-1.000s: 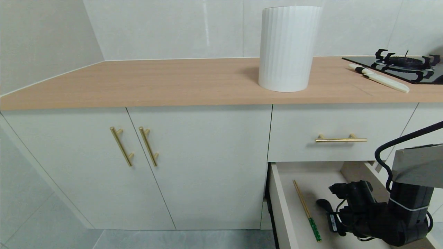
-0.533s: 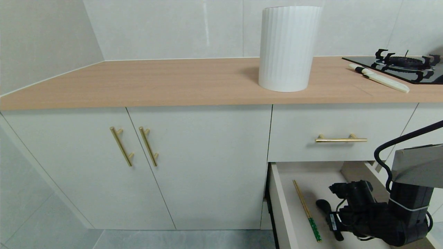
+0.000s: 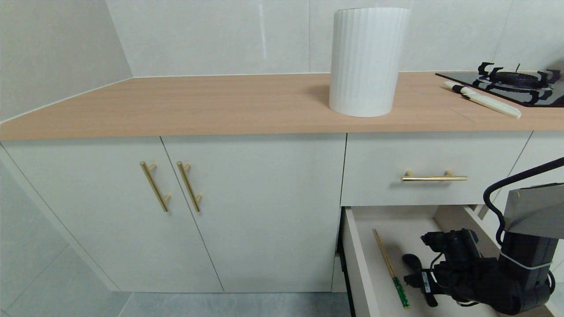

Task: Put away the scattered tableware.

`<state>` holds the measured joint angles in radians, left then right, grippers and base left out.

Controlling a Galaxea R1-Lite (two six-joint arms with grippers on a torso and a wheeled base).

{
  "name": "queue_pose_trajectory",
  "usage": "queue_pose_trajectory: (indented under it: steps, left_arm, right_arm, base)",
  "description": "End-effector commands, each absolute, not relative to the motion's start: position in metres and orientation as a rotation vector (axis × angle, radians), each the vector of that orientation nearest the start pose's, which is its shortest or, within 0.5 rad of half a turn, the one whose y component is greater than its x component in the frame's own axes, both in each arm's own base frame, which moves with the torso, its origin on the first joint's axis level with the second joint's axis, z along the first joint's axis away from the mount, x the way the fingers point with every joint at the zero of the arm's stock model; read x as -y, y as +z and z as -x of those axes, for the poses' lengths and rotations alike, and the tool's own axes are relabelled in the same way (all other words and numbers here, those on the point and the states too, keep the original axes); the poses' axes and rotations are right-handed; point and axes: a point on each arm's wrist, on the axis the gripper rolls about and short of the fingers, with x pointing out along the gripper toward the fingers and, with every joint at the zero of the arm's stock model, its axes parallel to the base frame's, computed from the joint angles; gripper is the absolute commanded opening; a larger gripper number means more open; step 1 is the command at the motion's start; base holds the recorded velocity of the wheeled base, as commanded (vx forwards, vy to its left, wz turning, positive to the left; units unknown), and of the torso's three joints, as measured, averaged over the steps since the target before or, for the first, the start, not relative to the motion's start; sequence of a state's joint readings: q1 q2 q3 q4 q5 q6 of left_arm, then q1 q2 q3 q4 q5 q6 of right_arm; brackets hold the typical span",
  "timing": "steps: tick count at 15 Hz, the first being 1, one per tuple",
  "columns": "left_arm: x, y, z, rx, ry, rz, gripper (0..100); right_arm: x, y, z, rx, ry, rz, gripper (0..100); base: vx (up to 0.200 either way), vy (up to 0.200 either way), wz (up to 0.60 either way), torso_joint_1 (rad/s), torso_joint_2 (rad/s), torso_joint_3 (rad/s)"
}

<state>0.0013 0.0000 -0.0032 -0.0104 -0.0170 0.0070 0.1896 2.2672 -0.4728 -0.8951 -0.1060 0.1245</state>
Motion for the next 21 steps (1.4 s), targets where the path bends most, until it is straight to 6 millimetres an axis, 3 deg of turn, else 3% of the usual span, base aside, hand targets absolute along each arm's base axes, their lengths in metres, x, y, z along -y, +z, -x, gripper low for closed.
queue_pose_trajectory:
  steps: [1, 6, 13, 16, 21]
  left_arm:
    - [0.000, 0.077, 0.023, 0.014, -0.015, -0.008, 100]
    - [0.000, 0.077, 0.023, 0.014, -0.015, -0.006, 100]
    - [0.000, 0.077, 0.023, 0.014, -0.011, -0.002, 100]
    - [0.000, 0.077, 0.023, 0.012, -0.014, -0.028, 100]
    - [0.001, 0.077, 0.023, 0.011, -0.027, -0.037, 100]
  right_arm:
    - [-0.051, -0.004, -0.278, -0.804, 0.030, 0.002, 100]
    - [-0.044, 0.070, -0.241, -0.585, 0.023, -0.010, 100]
    - [-0.031, 0.125, -0.167, -0.539, 0.034, -0.001, 100]
    - [-0.027, 0.122, -0.143, -0.622, 0.056, -0.002, 100]
    - [-0.023, 0.116, -0.121, -0.611, 0.083, -0.011, 100]
  base:
    - [0.000, 0.000, 0.00, 0.000, 0.00, 0.000]
    - [0.000, 0.000, 0.00, 0.000, 0.00, 0.000]
    - [0.000, 0.000, 0.00, 0.000, 0.00, 0.000]
    - [0.000, 0.000, 0.00, 0.000, 0.00, 0.000]
    - [-0.200, 0.000, 0.00, 0.002, 0.00, 0.006]
